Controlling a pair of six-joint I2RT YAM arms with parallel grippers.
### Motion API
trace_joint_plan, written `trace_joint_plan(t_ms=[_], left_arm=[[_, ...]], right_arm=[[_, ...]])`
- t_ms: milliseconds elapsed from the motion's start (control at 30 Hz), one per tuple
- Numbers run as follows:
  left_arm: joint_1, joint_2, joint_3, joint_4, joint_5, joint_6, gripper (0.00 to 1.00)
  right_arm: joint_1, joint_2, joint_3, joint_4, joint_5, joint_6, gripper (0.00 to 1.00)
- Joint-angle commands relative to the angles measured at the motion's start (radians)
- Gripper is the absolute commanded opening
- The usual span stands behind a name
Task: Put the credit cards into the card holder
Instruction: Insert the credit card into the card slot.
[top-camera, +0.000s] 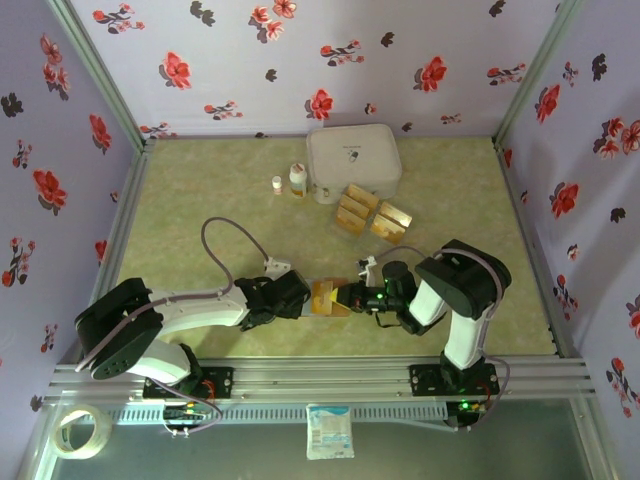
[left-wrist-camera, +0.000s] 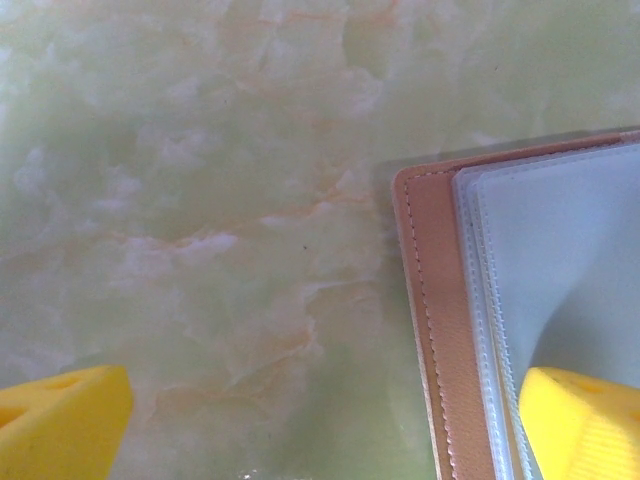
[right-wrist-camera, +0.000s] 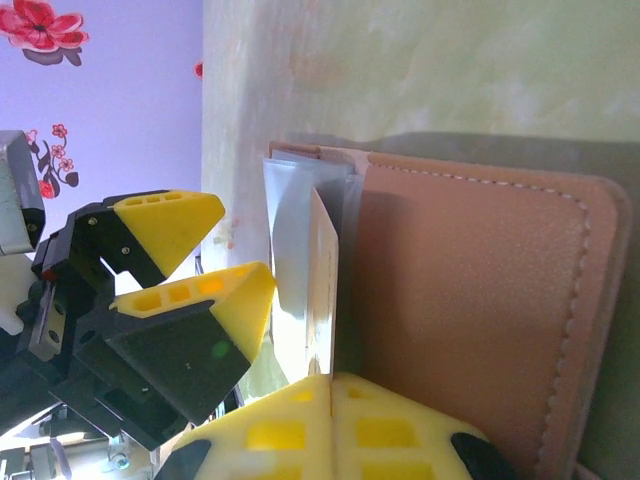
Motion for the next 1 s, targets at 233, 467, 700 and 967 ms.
trace_joint_plan(t_ms=[233, 467, 700, 967], left_arm=[[-0.009, -0.024, -0.035, -0.011, -0.027, -0.017, 1.00], [-0.009, -0.025, -0.037, -0.006, -0.028, -0.018, 1.00], [-0.009, -0.024, -0.039, -0.005, -0.027, -0.017, 1.00], [-0.009, -0.023, -0.038, -0.003, -0.028, -0.018, 1.00]], right_arm=[[0.000, 0.072, -0.039, 0.016, 0.036, 0.024, 0.00], [0.000, 0.084, -0.039, 0.002, 0.036, 0.025, 0.00], [0.000, 0.081, -0.036, -0.040, 0.036, 0.013, 0.00], [0.002, 0.077, -0.023, -0.089, 0.036, 0.005, 0.00]])
